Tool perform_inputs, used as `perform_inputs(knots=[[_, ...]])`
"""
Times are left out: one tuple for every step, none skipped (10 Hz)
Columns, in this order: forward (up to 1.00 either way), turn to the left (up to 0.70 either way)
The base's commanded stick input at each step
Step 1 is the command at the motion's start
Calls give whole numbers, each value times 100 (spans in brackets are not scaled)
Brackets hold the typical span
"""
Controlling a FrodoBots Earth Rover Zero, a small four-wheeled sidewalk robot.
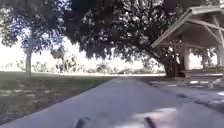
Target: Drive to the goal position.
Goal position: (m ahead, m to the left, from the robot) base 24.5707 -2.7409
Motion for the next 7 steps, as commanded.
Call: perform_inputs(knots=[[85,0],[85,0],[85,0],[85,0],[85,0],[85,0],[85,0]])
